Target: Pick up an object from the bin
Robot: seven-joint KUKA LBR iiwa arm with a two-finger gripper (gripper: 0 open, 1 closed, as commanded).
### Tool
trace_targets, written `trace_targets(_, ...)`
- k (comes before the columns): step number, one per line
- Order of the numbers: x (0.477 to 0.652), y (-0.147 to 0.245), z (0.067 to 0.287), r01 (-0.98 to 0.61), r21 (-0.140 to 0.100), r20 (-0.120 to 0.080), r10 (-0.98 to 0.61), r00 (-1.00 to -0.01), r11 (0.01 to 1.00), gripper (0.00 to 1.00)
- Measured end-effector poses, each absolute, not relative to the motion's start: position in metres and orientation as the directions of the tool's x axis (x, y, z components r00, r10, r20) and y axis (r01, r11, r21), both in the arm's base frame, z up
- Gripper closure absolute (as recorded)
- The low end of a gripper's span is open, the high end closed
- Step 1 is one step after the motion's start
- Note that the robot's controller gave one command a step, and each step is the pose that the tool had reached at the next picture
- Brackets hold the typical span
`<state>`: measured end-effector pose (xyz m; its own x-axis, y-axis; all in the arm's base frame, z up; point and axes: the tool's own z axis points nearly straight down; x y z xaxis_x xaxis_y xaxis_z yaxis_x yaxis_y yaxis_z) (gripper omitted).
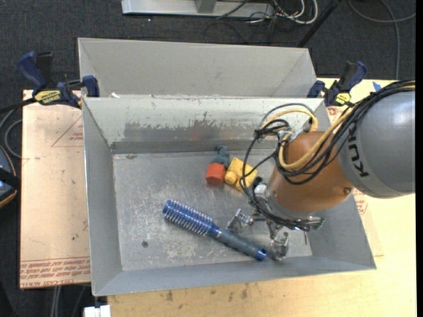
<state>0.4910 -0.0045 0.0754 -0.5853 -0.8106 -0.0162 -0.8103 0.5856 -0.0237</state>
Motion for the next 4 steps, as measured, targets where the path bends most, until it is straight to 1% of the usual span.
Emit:
trace_targets(1, 0.485, 0.013, 0.107, -0.644, -0.003, -0.008, -0.644, -0.765, 0.765, 0.0)
trace_targets(2, 0.488, 0.007, 0.076, -0.672, -0.014, -0.022, -0.672, -0.74, 0.741, 0.0)
trace_targets(3, 0.487, 0.007, 0.075, -0.672, -0.013, -0.022, -0.672, -0.74, 0.741, 1.0)
trace_targets(4, 0.489, 0.003, 0.163, -0.662, -0.006, -0.01, -0.662, -0.749, 0.749, 1.0)
